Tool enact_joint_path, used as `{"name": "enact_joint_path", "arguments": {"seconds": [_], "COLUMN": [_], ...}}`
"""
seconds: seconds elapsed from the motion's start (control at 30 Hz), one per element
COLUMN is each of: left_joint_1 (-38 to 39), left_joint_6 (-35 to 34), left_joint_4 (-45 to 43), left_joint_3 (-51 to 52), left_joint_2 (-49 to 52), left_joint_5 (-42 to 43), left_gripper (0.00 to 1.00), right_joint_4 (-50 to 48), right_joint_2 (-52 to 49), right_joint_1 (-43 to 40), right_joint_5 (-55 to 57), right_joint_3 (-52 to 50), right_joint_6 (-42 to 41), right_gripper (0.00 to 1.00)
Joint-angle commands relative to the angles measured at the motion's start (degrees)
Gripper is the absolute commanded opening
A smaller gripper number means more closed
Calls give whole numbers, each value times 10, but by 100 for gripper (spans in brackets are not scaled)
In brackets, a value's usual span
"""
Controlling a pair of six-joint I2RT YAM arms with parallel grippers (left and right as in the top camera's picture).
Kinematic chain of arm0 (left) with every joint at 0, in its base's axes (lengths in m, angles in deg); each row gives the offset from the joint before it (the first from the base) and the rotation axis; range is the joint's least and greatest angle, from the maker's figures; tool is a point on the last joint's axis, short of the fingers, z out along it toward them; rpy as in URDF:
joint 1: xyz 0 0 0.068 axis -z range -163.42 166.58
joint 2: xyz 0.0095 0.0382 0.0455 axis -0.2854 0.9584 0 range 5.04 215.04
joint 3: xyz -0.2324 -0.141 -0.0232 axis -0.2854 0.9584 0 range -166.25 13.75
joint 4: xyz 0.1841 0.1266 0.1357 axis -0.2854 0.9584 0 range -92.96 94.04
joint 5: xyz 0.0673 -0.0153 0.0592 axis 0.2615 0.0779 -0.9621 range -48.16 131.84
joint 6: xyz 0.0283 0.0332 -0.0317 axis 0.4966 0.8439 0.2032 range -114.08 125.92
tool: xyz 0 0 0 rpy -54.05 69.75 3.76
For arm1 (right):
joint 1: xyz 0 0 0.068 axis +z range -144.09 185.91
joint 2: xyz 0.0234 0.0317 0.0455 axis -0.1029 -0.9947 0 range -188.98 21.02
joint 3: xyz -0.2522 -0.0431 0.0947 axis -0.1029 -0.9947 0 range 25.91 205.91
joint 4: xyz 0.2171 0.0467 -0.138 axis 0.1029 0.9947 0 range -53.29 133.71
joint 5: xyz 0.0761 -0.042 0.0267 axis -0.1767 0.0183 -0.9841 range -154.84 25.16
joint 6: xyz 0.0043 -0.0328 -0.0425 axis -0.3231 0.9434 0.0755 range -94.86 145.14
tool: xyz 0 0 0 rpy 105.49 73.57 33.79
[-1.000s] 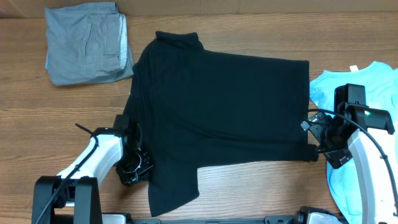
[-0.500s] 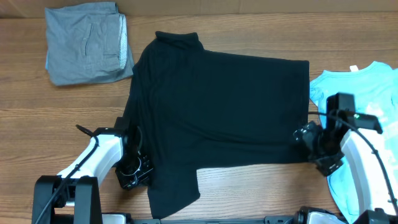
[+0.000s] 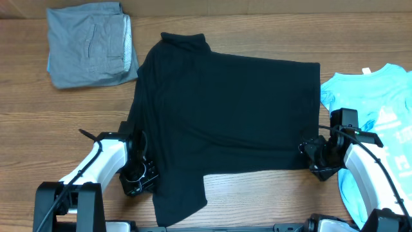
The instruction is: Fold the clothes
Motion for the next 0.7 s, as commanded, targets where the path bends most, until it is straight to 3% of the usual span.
{"name": "enact_joint_path", "arguments": {"seconds": [0.0,0.67], "left_joint_1": [5,5], "left_joint_6": [12,16], "left_joint_4": [4,4], "left_joint_3": [-2,-2], "left_joint_2": [4,4], "left_joint_5": [-2,-3], "left_gripper": [4,4], "right_joint_4": [-2,-4], "right_joint_2": [-1,-1], "right_joint_1": [-6,-51], "right_joint_5": [30,34], "right_joint_3": [-7,-16], "right_joint_6": [-12,-40], "right_gripper": [66,67]}}
